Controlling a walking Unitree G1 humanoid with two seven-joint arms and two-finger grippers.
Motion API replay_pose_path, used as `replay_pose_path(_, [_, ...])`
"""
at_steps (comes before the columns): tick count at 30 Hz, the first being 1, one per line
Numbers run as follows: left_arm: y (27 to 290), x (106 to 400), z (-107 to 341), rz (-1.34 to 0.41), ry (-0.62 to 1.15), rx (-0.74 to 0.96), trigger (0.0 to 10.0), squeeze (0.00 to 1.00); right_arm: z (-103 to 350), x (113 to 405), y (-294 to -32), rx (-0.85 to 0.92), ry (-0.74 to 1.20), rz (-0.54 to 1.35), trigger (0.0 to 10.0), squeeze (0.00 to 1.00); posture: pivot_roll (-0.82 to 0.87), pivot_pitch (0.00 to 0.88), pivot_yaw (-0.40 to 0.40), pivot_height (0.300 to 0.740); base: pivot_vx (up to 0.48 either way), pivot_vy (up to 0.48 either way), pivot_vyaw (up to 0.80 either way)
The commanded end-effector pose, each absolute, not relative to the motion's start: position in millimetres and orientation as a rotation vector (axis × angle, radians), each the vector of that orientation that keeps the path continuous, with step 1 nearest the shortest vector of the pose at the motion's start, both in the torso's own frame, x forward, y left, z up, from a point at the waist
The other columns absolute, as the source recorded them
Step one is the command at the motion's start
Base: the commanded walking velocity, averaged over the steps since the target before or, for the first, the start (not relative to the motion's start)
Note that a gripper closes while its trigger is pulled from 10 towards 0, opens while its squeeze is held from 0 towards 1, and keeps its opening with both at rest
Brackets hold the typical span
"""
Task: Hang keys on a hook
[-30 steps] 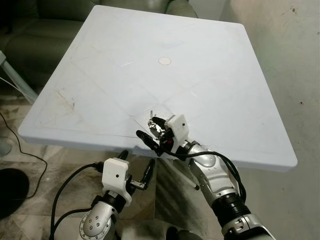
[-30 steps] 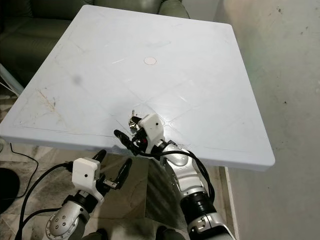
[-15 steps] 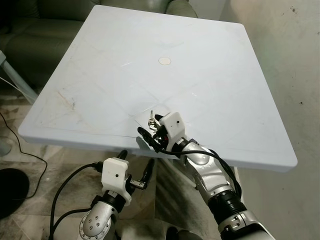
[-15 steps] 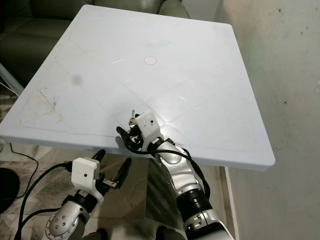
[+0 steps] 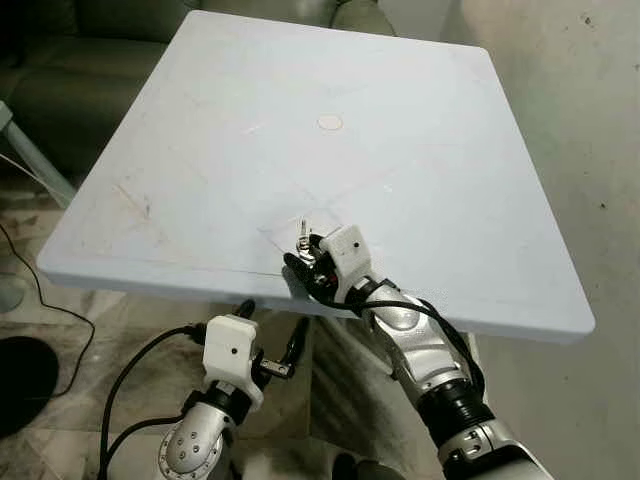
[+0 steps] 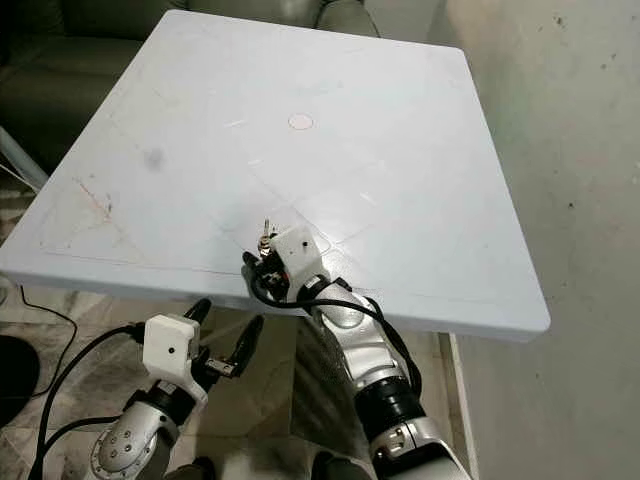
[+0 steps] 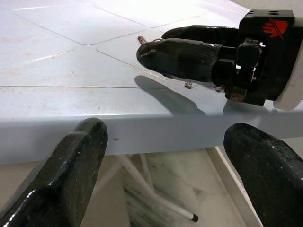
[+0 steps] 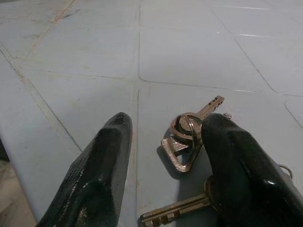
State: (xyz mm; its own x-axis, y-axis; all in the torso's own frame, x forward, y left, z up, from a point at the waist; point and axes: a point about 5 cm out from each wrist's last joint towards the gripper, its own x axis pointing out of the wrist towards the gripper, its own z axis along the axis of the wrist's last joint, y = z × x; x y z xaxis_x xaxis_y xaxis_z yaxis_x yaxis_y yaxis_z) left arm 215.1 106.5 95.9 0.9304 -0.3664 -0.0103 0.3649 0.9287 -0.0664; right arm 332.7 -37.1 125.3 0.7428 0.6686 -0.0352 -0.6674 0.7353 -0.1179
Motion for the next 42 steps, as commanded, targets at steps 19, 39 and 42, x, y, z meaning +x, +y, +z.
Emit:
replay_pose_path(19, [103.2,210.6,94.7,-0.384,0.035,-0.060,10.0,0.00,125.3,335.7,-39.5,-0.117,-0.009,0.714,0.0,0.00,0.09,0.213,-0.079,0.740,0.000,0.000,0.00])
replay_pose_path(39, [102.8,210.4,95.2,-0.380,0.035,-0.063,10.0,0.00,123.4,337.4,-40.2,-0.130,0.002,0.690,0.0,0.00,0.09,0.216,-0.081,0.740,0.000,0.000,0.00])
replay_pose_path(42, [102.5,210.7,95.1,-0.379,0.034,-0.064,10.0,0.00,128.3,339.5,-41.4,-0.094,-0.027,0.672,0.0,0.00,0.09,0.212,-0.081,0.740,0.000,0.000,0.00])
